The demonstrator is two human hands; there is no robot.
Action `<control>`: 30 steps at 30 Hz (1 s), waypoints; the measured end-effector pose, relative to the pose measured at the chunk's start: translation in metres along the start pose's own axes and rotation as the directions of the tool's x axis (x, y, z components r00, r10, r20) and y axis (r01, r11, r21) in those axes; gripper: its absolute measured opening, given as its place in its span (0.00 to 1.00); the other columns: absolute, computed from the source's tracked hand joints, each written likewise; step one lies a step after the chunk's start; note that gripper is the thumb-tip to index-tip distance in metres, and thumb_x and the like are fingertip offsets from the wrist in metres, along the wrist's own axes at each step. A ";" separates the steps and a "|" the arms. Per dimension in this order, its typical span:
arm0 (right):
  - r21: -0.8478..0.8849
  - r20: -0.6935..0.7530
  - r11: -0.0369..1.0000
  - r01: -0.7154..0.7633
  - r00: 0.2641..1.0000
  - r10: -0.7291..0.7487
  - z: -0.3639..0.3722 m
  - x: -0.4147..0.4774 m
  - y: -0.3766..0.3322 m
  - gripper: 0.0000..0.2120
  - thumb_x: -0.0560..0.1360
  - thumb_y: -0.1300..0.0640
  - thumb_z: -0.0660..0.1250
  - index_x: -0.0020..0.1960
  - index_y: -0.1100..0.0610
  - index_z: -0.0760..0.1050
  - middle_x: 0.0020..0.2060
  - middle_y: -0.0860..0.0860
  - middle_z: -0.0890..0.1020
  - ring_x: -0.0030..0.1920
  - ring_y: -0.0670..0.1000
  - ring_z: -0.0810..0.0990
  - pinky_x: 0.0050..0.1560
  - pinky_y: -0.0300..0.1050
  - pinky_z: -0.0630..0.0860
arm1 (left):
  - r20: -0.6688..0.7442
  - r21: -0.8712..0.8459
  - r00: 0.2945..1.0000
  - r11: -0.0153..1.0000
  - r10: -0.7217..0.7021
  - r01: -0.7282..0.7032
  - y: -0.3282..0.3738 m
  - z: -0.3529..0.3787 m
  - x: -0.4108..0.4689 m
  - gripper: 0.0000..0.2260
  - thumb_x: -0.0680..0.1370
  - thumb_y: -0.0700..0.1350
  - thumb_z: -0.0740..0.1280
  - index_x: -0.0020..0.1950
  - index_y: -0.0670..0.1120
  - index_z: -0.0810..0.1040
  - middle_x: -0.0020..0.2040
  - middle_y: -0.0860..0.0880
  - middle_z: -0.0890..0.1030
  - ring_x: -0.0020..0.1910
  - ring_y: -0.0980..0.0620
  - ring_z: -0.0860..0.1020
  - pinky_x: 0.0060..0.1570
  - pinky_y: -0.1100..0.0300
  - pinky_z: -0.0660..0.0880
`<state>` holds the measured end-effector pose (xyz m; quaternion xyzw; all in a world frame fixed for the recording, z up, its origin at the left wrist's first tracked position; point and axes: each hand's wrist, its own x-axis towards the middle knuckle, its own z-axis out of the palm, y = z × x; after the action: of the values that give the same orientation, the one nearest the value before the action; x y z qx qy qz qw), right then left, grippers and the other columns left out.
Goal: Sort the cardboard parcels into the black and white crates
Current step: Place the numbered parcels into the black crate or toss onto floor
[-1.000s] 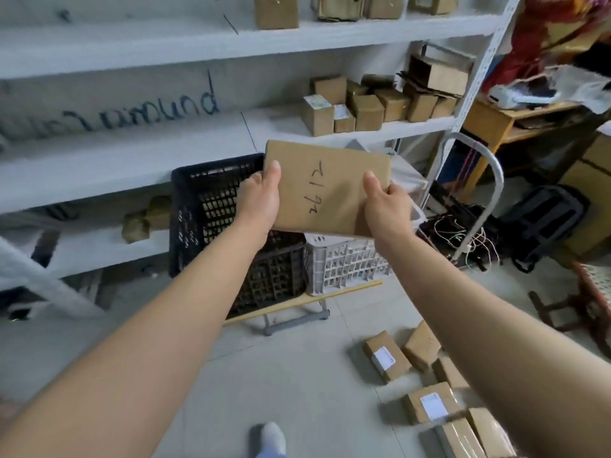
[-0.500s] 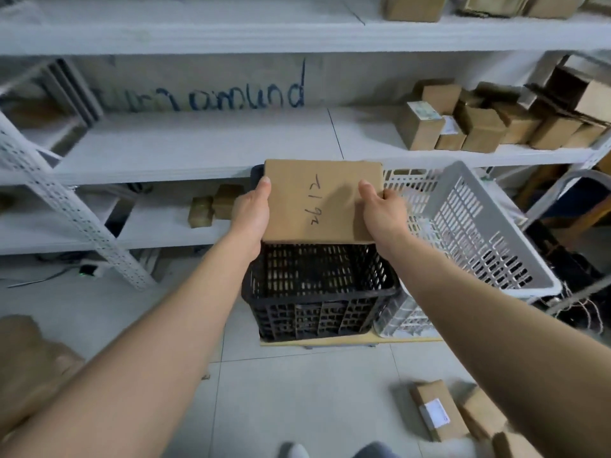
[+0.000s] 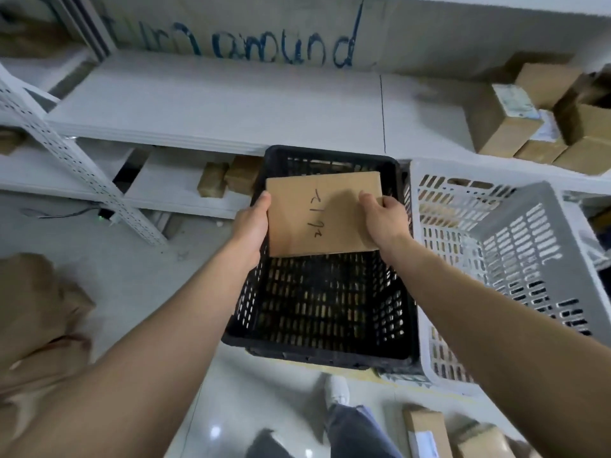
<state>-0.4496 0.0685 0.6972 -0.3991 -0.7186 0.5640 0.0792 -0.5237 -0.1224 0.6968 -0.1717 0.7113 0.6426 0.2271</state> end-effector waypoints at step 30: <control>-0.545 0.256 0.837 0.049 0.960 0.110 0.127 0.192 0.068 0.28 0.77 0.54 0.62 0.73 0.39 0.58 0.74 0.53 0.50 0.68 0.61 0.63 0.63 0.52 0.71 | 0.024 -0.400 0.878 0.800 -0.479 0.447 -0.122 0.057 0.137 0.16 0.79 0.56 0.63 0.60 0.46 0.72 0.60 0.41 0.77 0.59 0.43 0.75 0.55 0.46 0.74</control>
<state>-0.6170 0.1040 0.5289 -0.3335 -0.8467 0.3870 -0.1483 -0.5671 -0.0729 0.5161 -0.4072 0.5120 0.6899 0.3100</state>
